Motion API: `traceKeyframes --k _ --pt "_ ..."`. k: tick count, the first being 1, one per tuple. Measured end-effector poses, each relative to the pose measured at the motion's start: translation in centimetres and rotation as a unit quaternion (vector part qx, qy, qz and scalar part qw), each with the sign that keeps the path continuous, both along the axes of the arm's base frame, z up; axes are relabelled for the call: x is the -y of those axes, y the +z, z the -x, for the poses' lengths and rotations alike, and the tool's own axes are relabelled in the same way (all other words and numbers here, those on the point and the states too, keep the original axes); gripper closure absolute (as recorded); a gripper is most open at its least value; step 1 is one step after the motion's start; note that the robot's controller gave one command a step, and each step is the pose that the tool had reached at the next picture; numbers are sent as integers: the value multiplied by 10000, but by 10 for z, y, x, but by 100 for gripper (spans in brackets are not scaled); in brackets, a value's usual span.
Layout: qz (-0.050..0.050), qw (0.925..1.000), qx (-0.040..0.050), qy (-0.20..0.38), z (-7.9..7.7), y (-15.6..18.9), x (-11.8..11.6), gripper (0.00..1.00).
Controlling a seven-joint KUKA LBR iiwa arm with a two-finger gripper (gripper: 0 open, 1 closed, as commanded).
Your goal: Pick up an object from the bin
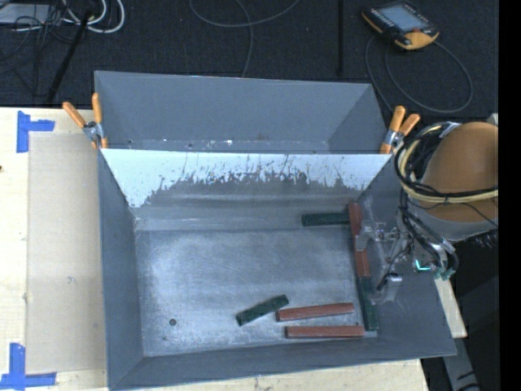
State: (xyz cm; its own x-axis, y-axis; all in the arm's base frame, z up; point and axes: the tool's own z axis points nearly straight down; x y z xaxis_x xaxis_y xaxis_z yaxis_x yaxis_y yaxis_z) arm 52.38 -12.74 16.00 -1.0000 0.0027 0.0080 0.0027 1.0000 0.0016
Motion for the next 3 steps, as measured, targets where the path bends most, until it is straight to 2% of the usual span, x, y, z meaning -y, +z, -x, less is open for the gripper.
traceKeyframes --k 1,2,3 --pt "7 10000 34 18 -2 3 -1 0" --pt "11 9999 56 159 17 -66 -59 0" --pt "1 9999 19 113 23 -84 -81 0"
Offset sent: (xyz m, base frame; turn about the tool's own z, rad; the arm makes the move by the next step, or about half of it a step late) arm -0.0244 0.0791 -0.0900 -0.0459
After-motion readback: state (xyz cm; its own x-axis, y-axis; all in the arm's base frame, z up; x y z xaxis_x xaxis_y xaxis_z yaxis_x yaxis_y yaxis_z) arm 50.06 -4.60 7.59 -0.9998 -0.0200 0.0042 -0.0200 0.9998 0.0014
